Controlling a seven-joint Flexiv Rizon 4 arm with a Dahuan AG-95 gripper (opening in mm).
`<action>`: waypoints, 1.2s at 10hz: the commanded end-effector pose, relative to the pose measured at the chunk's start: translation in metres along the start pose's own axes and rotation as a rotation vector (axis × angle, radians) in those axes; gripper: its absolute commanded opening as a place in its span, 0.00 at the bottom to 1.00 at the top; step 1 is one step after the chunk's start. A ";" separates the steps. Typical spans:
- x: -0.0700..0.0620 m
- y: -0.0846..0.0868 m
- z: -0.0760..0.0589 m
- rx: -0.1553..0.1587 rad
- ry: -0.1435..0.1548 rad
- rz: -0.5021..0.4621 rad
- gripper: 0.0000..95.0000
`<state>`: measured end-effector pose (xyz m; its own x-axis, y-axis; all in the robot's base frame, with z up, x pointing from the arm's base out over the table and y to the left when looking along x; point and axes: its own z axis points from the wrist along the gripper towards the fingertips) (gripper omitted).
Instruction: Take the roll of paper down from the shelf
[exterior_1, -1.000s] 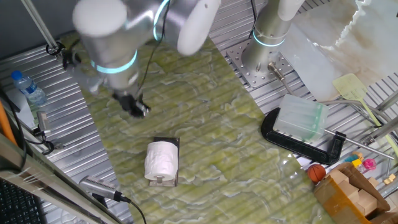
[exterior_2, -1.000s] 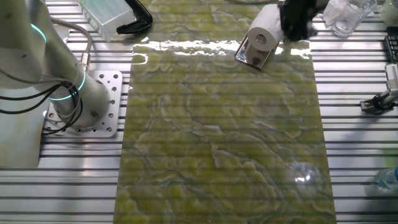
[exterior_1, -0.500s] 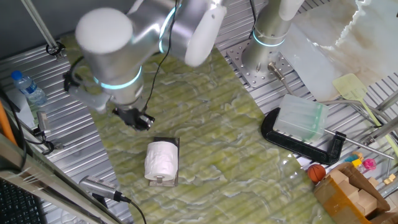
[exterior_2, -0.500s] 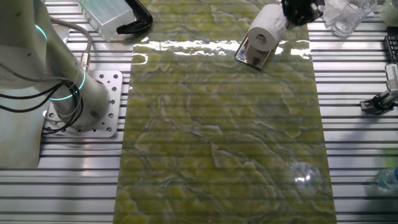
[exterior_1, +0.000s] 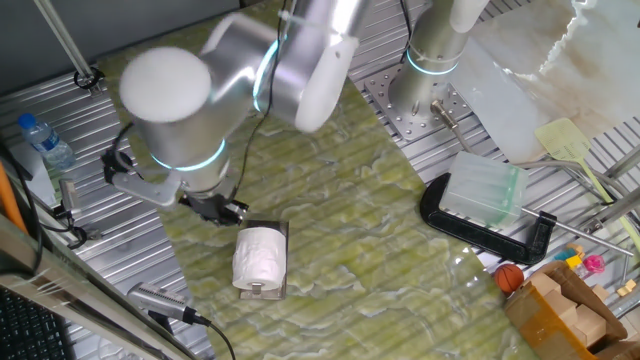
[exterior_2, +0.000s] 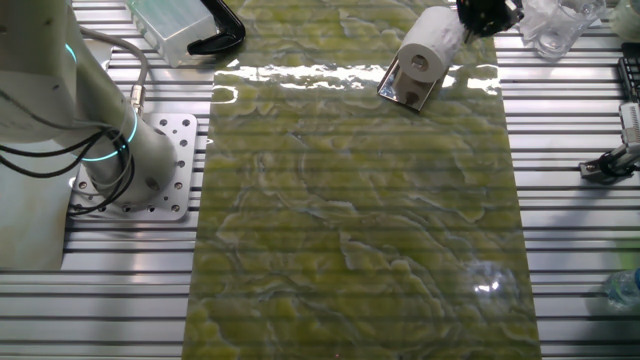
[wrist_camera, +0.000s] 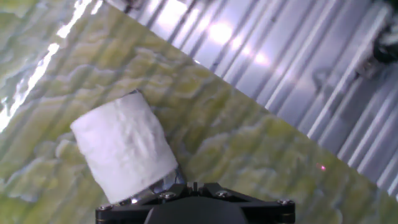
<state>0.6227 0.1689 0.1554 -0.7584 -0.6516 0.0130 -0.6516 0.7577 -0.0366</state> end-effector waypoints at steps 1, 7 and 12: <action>-0.006 0.000 0.004 -0.004 0.022 -0.002 0.00; -0.006 0.001 0.004 0.001 -0.037 -0.005 0.20; -0.007 0.009 0.005 -0.029 -0.063 -0.148 1.00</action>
<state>0.6230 0.1764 0.1503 -0.6882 -0.7237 -0.0513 -0.7245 0.6893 -0.0058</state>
